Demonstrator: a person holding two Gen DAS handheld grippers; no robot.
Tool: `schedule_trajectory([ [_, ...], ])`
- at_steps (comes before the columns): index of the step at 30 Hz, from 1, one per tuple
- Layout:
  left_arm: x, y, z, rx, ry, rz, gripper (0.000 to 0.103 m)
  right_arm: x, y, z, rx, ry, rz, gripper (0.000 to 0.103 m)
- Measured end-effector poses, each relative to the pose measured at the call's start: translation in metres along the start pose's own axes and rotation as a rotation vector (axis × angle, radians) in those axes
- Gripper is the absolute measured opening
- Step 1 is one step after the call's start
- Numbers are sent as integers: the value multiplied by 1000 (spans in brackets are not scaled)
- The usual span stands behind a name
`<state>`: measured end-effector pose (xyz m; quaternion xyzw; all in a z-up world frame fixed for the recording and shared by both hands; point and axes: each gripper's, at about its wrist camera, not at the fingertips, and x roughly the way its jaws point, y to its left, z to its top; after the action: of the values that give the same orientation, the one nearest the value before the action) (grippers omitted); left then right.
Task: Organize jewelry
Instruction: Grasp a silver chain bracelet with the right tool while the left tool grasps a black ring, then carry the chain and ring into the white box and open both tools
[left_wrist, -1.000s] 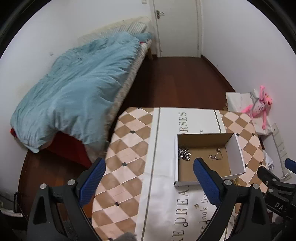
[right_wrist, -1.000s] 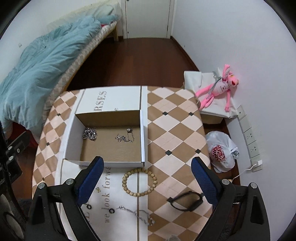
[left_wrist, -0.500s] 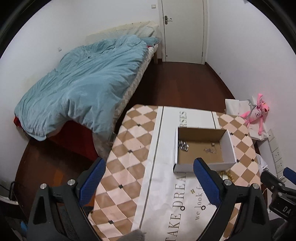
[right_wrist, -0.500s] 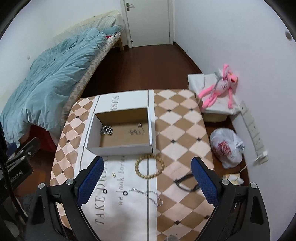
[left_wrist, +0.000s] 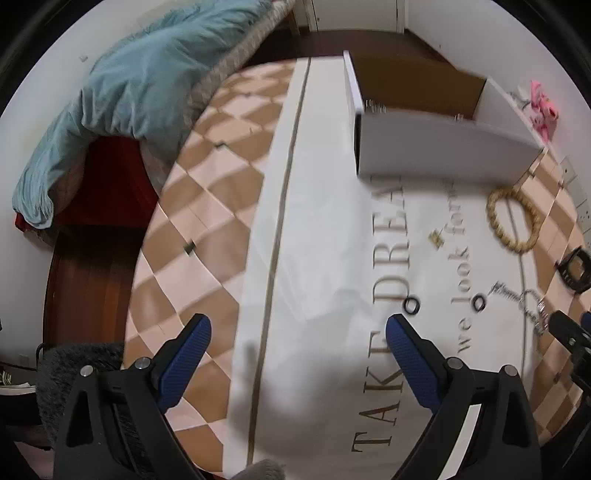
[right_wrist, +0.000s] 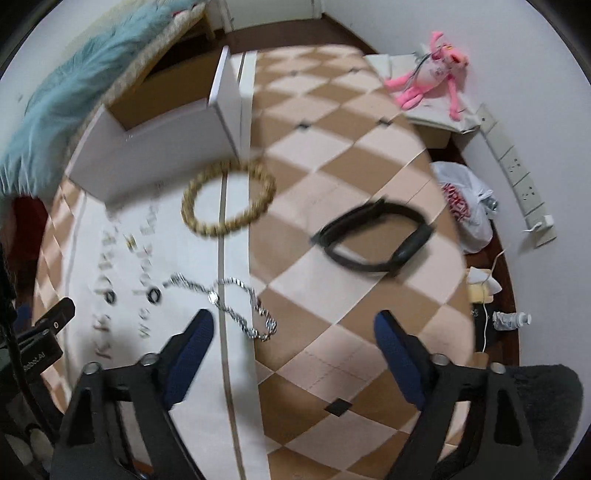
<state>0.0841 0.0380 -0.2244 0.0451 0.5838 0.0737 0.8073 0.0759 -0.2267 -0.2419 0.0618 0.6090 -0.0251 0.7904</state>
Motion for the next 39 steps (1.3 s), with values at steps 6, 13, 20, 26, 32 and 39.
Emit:
schedule_trajectory([
  [6,7,0,-5,3,17,-21,96,19,14,-11,-74,-28,-59,67],
  [13,6,-12,-5,35,6,-89,96,17,34,-24,-158,-88,-38,8],
  [20,0,-34,5,65,-25,-153,83,7,9,-5,-52,-92,-20,7],
  [26,8,-48,7,86,6,-170,50,5,-3,3,-27,-89,-33,7],
  [32,10,-51,7,88,8,-177,24,8,-5,6,-24,-79,-40,7],
  [39,7,-49,5,92,2,-189,10,1,-5,11,-3,-92,-17,7],
])
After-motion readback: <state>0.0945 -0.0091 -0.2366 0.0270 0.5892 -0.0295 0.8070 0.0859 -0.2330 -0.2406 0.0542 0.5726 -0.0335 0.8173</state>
